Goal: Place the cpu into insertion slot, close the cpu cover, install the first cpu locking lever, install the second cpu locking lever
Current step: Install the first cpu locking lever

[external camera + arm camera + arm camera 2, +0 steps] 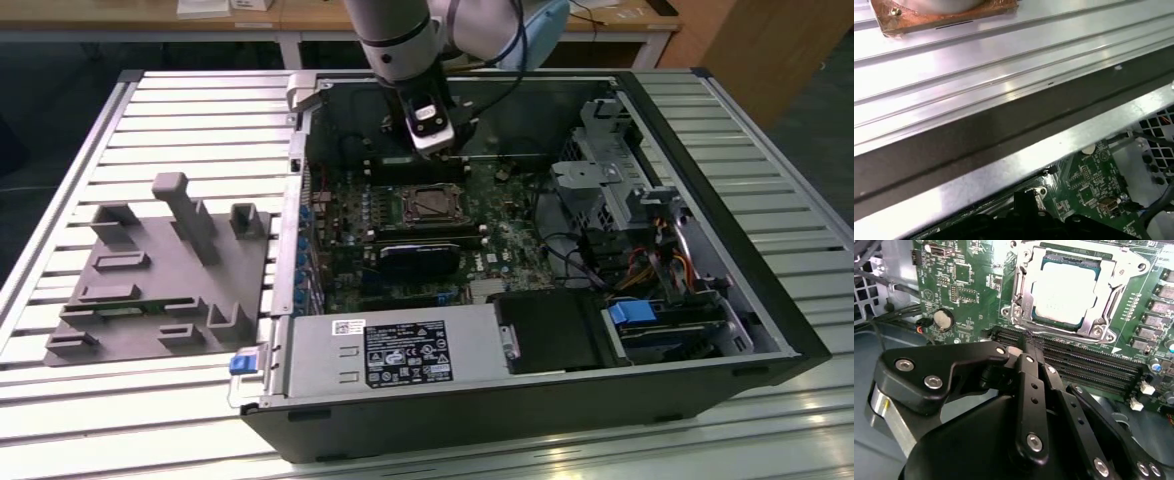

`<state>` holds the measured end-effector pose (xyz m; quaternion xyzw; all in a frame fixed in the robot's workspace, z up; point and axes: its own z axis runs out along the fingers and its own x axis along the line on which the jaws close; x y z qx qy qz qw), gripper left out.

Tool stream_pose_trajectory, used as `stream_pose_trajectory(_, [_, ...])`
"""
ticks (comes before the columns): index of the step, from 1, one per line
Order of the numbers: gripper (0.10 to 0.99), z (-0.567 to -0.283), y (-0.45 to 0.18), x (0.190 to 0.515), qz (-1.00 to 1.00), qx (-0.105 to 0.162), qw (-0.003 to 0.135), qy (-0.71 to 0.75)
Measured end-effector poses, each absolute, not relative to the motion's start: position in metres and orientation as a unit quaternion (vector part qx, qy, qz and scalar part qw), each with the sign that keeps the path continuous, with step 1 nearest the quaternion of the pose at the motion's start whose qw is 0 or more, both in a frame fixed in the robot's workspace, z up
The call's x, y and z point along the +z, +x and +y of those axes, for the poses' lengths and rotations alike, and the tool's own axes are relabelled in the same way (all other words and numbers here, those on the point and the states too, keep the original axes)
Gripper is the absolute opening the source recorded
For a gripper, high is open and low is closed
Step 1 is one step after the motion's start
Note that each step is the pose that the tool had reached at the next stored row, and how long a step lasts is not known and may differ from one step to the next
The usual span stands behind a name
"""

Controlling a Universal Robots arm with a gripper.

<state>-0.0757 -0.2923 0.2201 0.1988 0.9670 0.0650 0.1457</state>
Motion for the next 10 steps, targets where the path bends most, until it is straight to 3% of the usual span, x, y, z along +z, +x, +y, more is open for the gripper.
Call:
stream_pose_trajectory(6, [0.102,-0.2926,-0.0752,0.2200,0.967,0.065,0.145,0.199])
stream_pose_trajectory(10, [0.102,-0.2944,-0.0722,0.2194,0.969,0.062,0.131,0.200])
